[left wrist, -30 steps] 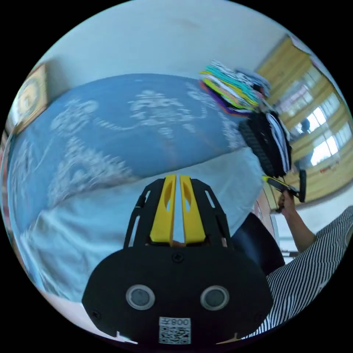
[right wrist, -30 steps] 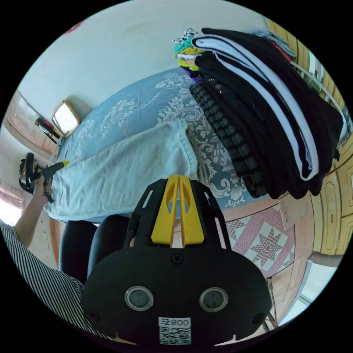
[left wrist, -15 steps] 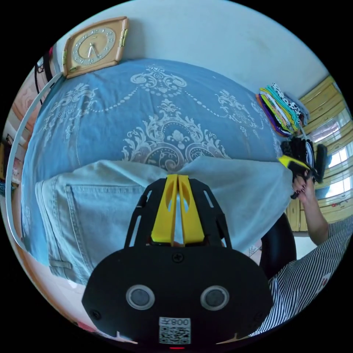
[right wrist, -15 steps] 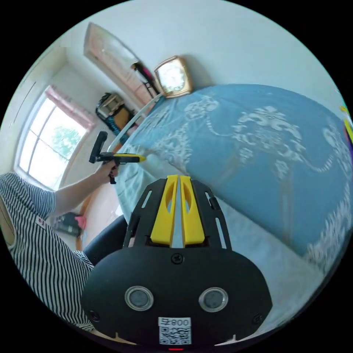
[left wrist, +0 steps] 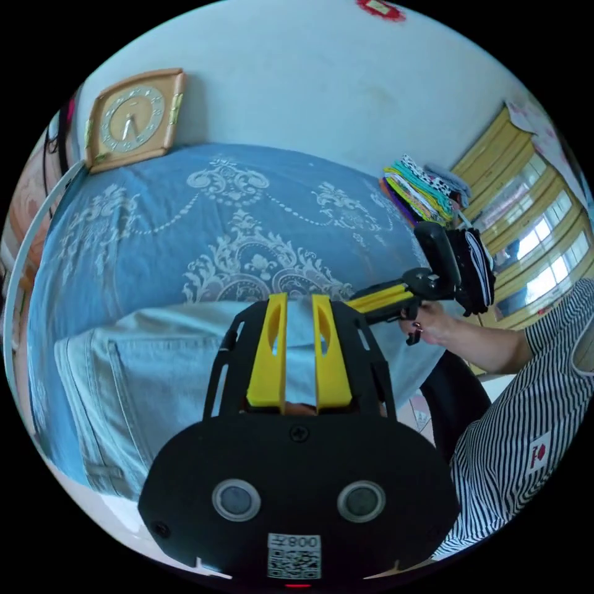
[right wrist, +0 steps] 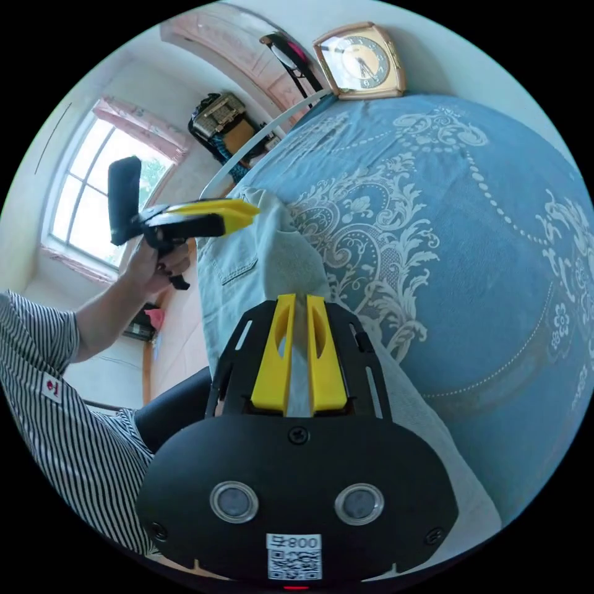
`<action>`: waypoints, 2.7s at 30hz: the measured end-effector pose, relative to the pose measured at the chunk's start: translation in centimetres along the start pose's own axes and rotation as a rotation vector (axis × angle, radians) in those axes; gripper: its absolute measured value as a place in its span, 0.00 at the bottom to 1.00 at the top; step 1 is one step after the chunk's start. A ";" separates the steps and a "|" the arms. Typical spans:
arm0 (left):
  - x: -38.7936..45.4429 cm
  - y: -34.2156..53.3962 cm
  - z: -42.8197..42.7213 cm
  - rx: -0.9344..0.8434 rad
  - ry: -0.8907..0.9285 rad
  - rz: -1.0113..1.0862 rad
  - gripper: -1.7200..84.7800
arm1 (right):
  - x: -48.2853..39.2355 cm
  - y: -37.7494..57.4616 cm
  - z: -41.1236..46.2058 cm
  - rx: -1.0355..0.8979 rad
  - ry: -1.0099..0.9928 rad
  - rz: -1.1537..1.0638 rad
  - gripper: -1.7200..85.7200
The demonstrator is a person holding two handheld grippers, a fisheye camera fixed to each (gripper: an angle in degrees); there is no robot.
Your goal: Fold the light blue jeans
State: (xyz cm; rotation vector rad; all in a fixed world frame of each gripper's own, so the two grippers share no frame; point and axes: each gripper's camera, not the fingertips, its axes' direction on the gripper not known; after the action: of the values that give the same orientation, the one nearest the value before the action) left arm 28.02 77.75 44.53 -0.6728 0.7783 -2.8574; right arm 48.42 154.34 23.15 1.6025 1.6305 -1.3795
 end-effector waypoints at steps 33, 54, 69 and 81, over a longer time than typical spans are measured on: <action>-10.9 6.6 -9.3 -0.042 0.070 0.000 0.11 | -6.5 -2.3 10.7 -0.044 0.137 -0.204 0.06; -11.5 4.6 -11.8 0.052 -0.045 -0.013 0.04 | -2.5 0.4 5.0 0.088 0.356 -0.093 0.11; -12.9 5.4 -11.6 0.078 -0.019 -0.020 0.04 | 1.8 -0.8 5.6 -0.020 0.301 -0.109 0.11; -14.1 5.4 -9.9 0.088 -0.002 -0.047 0.04 | 1.6 0.7 7.7 -0.064 0.310 -0.180 0.10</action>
State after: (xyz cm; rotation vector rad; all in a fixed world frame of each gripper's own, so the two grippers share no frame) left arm 36.17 80.60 28.68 -0.6914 0.6407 -2.9129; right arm 46.36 148.24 18.52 1.7350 2.0205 -1.1924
